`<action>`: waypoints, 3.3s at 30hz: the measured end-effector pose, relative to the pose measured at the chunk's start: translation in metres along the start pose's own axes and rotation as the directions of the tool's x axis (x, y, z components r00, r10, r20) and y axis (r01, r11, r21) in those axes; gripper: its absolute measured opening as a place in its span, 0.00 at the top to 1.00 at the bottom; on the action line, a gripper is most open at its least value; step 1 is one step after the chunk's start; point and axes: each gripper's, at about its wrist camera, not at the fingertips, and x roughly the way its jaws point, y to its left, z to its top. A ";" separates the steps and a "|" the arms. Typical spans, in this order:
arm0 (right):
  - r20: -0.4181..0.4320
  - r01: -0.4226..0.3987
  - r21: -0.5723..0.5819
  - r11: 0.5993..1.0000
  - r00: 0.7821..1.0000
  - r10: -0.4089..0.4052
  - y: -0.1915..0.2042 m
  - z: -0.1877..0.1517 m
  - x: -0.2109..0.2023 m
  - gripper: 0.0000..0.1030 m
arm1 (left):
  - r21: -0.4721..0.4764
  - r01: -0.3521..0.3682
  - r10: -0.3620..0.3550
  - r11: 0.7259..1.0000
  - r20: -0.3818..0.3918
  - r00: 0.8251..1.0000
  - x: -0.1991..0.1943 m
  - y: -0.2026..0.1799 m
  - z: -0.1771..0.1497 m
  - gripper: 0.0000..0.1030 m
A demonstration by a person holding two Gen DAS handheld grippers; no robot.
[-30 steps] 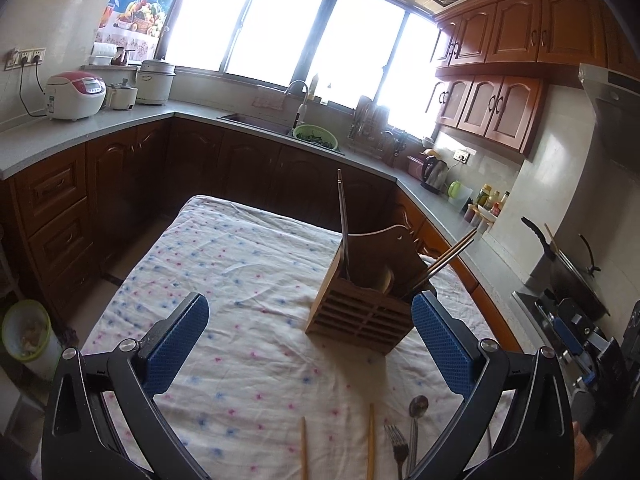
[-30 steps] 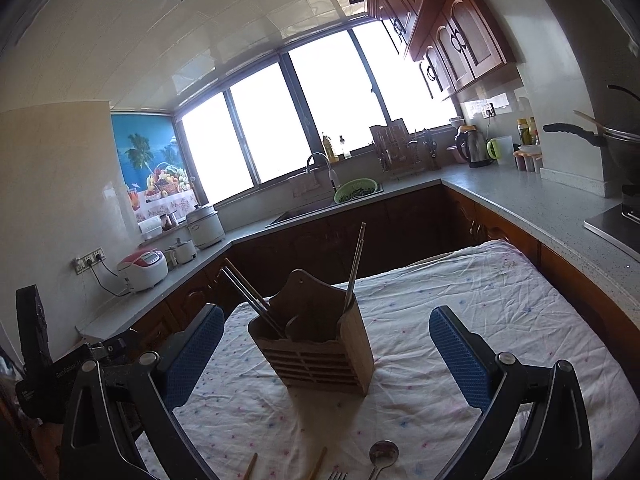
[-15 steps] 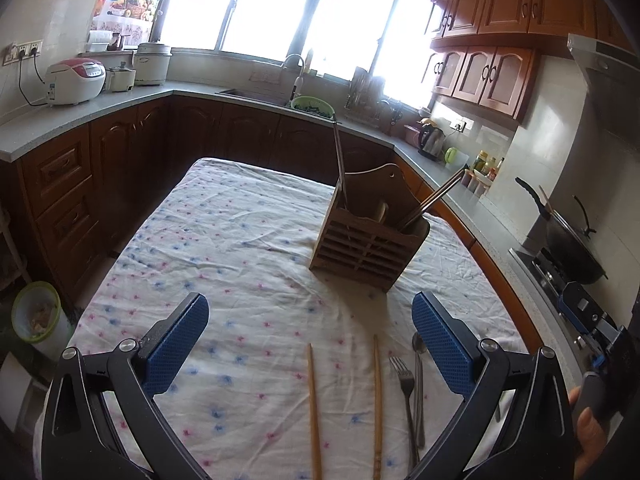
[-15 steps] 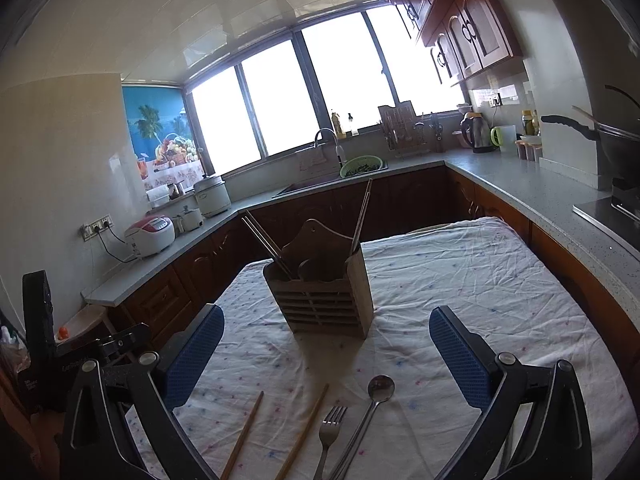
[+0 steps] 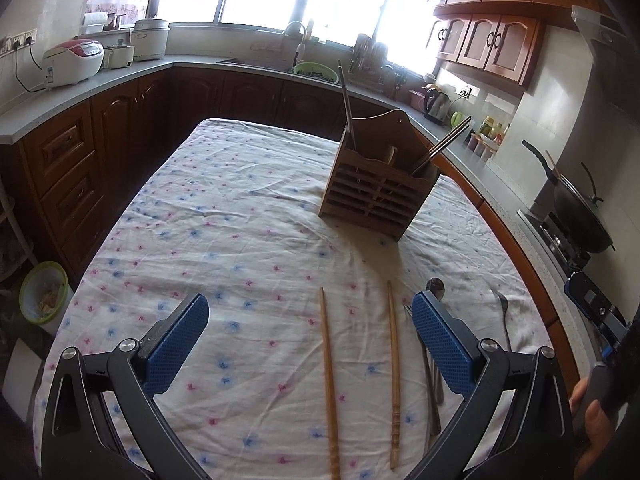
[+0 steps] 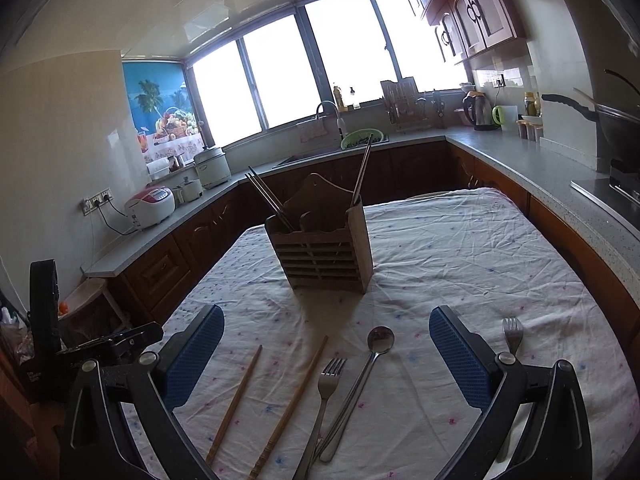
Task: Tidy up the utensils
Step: 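Withdraw both open tools back toward the remaining utensils, then close the left tool on a wooden chopstick while the right tool grasps a metal fork, then lift the chopstick and fork and carry both over the wooden holder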
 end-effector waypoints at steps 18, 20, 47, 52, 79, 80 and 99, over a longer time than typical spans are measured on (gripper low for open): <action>-0.137 0.023 0.009 1.000 0.990 -0.022 -0.006 -0.021 0.038 0.01 | 0.048 -0.016 0.022 0.999 -0.140 0.990 0.044 -0.002 -0.013 0.00; -0.155 0.027 0.010 1.000 0.988 -0.025 -0.007 -0.024 0.044 0.05 | 0.064 -0.017 0.027 0.998 -0.155 0.988 0.050 -0.005 -0.015 0.01; -0.466 -0.023 0.032 0.999 0.884 0.035 -0.001 -0.070 0.129 0.70 | 0.139 0.028 0.029 0.990 -0.388 0.921 0.143 -0.025 -0.021 0.72; -0.489 -0.016 0.018 1.000 0.872 0.023 0.000 -0.073 0.138 0.72 | 0.179 0.017 0.052 0.984 -0.374 0.926 0.150 -0.031 -0.018 0.77; -0.361 -0.052 0.000 0.999 0.931 0.048 0.013 -0.032 0.098 0.78 | 0.059 0.115 -0.098 0.992 -0.229 0.968 0.073 -0.012 0.010 0.95; -0.350 -0.055 -0.001 0.999 0.935 0.051 0.014 -0.029 0.093 0.79 | 0.053 0.122 -0.108 0.991 -0.215 0.971 0.067 -0.011 0.012 0.95; -0.229 -0.088 -0.005 0.996 0.970 0.084 0.024 0.003 0.054 0.97 | 0.000 0.161 -0.161 0.987 -0.003 0.987 -0.009 0.002 0.044 0.95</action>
